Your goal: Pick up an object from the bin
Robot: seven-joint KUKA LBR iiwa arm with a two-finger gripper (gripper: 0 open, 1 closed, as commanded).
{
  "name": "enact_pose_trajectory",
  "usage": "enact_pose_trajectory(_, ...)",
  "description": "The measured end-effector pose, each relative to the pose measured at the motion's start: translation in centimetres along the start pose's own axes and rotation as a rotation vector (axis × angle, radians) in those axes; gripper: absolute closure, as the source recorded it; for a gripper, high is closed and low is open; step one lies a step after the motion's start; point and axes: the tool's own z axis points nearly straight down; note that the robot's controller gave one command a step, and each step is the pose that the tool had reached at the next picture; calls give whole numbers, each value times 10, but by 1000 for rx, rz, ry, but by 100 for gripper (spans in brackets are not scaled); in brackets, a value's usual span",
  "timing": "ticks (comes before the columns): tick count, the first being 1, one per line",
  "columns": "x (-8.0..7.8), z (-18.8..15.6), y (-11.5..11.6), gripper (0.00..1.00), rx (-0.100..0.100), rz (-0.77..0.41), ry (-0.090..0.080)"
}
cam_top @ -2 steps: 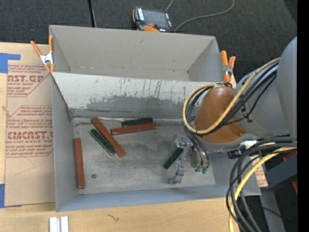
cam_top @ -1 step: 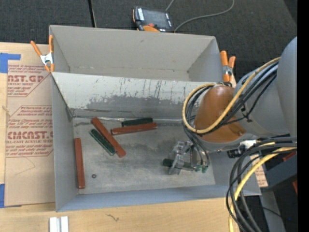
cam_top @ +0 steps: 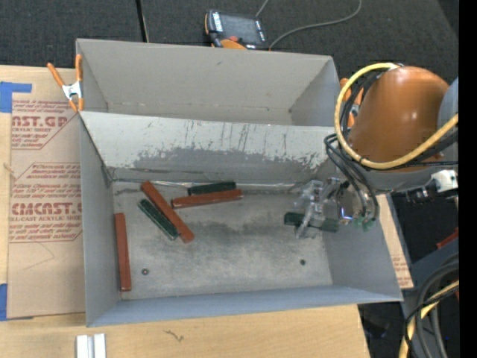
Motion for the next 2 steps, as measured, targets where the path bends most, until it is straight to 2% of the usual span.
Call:
enact_pose_trajectory(1, -8, 7, 44, 100, -1, -144, 7)
enact_pose_trajectory(2, -24, -7, 61, 100, -2, -516, 5)
